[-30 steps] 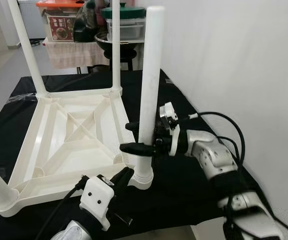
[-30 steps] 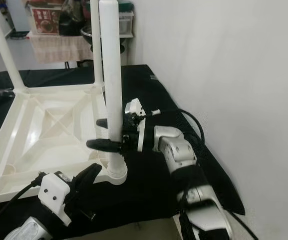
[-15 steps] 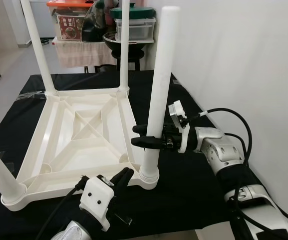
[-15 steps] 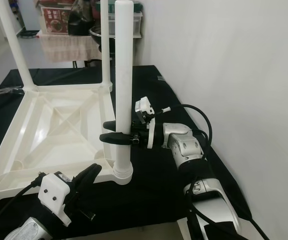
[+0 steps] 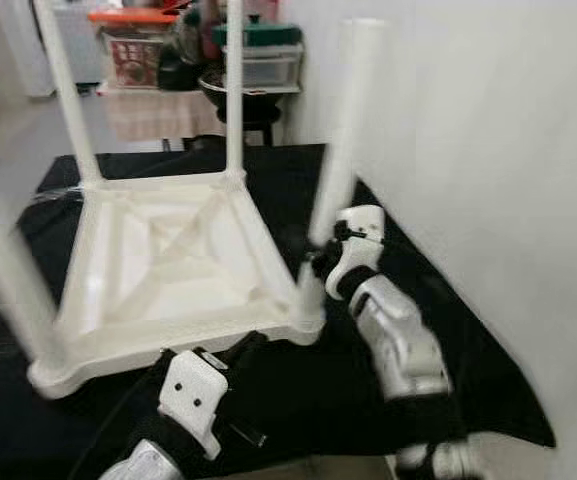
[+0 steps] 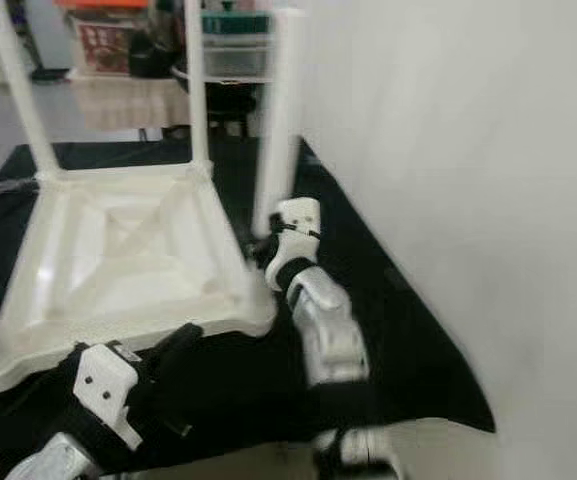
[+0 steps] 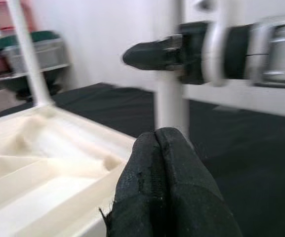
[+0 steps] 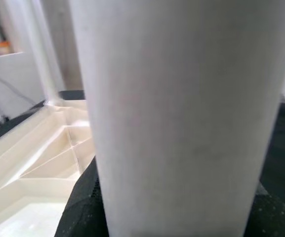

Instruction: Building children table

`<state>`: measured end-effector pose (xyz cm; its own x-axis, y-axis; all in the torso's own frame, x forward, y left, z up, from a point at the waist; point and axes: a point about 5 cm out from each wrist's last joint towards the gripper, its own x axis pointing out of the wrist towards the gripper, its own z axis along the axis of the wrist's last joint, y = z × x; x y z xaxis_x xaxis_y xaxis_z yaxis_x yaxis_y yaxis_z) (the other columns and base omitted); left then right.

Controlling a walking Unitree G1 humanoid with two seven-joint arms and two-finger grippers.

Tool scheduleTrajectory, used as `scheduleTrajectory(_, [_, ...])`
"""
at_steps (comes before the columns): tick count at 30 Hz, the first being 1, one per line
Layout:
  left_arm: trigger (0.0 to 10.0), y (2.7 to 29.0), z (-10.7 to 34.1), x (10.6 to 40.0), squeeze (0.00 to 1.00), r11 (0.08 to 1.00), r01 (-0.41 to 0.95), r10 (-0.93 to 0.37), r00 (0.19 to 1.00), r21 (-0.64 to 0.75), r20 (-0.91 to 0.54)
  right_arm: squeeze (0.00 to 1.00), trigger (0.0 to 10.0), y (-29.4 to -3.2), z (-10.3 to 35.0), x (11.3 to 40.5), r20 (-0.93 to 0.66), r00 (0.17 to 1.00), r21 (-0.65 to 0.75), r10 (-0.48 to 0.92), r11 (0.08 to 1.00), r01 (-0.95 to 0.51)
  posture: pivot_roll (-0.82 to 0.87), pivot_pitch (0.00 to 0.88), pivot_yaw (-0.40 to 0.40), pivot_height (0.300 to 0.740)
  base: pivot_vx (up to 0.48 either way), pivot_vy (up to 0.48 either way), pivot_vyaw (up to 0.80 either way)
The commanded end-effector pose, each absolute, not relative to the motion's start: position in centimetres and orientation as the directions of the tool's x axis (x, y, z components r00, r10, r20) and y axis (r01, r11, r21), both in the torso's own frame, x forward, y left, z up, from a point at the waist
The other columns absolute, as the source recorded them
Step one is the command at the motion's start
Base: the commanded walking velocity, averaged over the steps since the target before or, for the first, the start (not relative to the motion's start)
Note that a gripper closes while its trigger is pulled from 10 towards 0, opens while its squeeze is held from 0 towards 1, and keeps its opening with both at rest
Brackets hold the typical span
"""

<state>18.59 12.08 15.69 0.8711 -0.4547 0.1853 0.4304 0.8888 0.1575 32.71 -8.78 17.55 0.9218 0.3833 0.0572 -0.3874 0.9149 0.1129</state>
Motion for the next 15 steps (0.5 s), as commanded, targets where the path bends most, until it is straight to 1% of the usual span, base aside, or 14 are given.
scheduleTrajectory(1, [10.0, 12.1, 15.7, 18.7, 0.0, 0.884, 0.443, -0.465, 0.867, 0.151, 0.177, 0.0, 0.0, -6.3, 14.6, 31.1, -0.062, 0.835, 0.193, 0.547, 0.827, -0.528, 0.03, 0.05, -0.04, 0.74, 0.0, 0.0, 0.0])
scheduleTrajectory(2, [10.0, 12.1, 15.6, 18.7, 0.0, 0.883, 0.446, -0.468, 0.866, 0.148, 0.176, 0.0, 0.0, -5.9, 14.5, 31.1, -0.06, 0.81, 0.201, 0.583, 0.802, -0.562, 0.04, 0.045, -0.059, 0.74, 0.0, 0.0, 0.0])
scheduleTrajectory(4, [10.0, 12.1, 15.6, 18.8, 0.0, 0.885, 0.442, -0.463, 0.868, 0.15, 0.178, 0.0, 0.0, -6.3, 15.0, 32.0, -0.04, 0.838, 0.194, 0.544, 0.827, -0.528, 0.05, 0.046, -0.064, 0.74, 0.0, 0.0, 0.0])
scheduleTrajectory(9, [10.0, 12.1, 15.6, 18.8, 0.0, 0.889, 0.431, -0.455, 0.872, 0.157, 0.18, 0.0, 0.0, -6.6, 15.6, 32.3, -0.028, 0.858, 0.155, 0.514, 0.85, -0.504, 0.06, 0.042, -0.064, 0.74, 0.0, 0.0, 0.0])
scheduleTrajectory(10, [10.0, 12.1, 15.6, 18.8, 0.0, 0.889, 0.431, -0.455, 0.872, 0.157, 0.181, 0.0, 6.4, -6.8, 15.7, 32.5, -0.037, 0.863, 0.127, 0.505, 0.859, -0.497, 0.06, 0.038, -0.063, 0.74, 0.0, 0.0, 0.0])
scheduleTrajectory(11, [10.0, 12.1, 15.6, 18.8, 0.0, 0.889, 0.431, -0.455, 0.872, 0.157, 0.181, 0.0, 6.4, -6.8, 15.7, 32.5, -0.037, 0.863, 0.127, 0.505, 0.859, -0.497, 0.06, 0.038, -0.063, 0.74, 0.0, 0.0, 0.0])
scheduleTrajectory(12, [10.0, 12.1, 15.6, 18.9, 0.0, 0.888, 0.433, -0.457, 0.871, 0.156, 0.179, 0.0, 10.0, -7.0, 16.2, 32.6, -0.057, 0.894, 0.084, 0.445, 0.894, -0.44, 0.06, 0.038, -0.063, 0.74, 0.0, 0.0, 0.0])
scheduleTrajectory(14, [10.0, 12.1, 15.6, 18.9, 0.0, 0.888, 0.433, -0.457, 0.871, 0.156, 0.179, 0.0, 10.0, -7.0, 16.2, 32.6, -0.057, 0.894, 0.084, 0.445, 0.894, -0.44, 0.06, 0.038, -0.063, 0.74, 0.0, 0.0, 0.0])
scheduleTrajectory(15, [10.0, 12.1, 15.6, 18.9, 0.0, 0.887, 0.435, -0.458, 0.871, 0.155, 0.179, 0.81, 10.0, -7.3, 16.6, 32.8, -0.047, 0.89, 0.081, 0.454, 0.889, -0.45, 0.06, 0.036, -0.066, 0.74, 0.0, 0.0, 0.0])
